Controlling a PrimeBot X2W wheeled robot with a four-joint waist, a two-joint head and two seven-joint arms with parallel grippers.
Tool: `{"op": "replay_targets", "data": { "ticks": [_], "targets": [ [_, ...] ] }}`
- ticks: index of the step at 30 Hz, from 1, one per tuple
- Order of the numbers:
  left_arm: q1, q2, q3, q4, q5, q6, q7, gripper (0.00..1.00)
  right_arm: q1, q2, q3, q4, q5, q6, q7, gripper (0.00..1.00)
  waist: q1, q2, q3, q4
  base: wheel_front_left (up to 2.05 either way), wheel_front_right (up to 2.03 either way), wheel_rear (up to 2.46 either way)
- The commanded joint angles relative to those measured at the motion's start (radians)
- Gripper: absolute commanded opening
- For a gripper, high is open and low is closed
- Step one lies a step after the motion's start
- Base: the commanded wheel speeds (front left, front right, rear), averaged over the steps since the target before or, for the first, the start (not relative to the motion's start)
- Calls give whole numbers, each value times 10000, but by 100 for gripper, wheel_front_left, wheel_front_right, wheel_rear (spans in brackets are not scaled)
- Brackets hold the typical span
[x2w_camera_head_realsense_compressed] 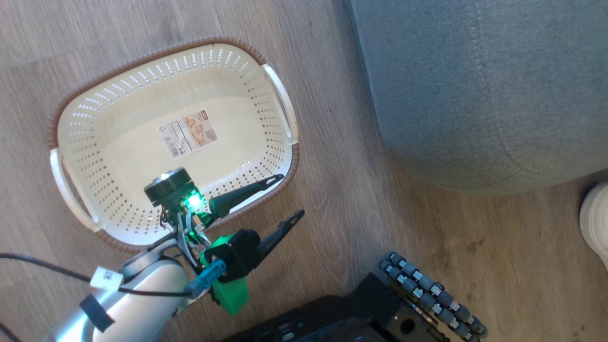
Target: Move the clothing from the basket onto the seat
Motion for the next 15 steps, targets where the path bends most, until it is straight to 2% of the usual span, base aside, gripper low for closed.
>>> {"op": "replay_targets", "data": {
  "ticks": [1,15],
  "targets": [
    [162,-12,224,-276,-42,74,-49,100,300,-188,-27,-334,-64,-2,-49,100,0,0,-126,8,0,0,0],
    [446,-915,226,-36,-188,106,-49,100,1399,-699,-10,-618,-24,-2,-49,100,0,0,-1577,265,0,0,0]
  ]
}}
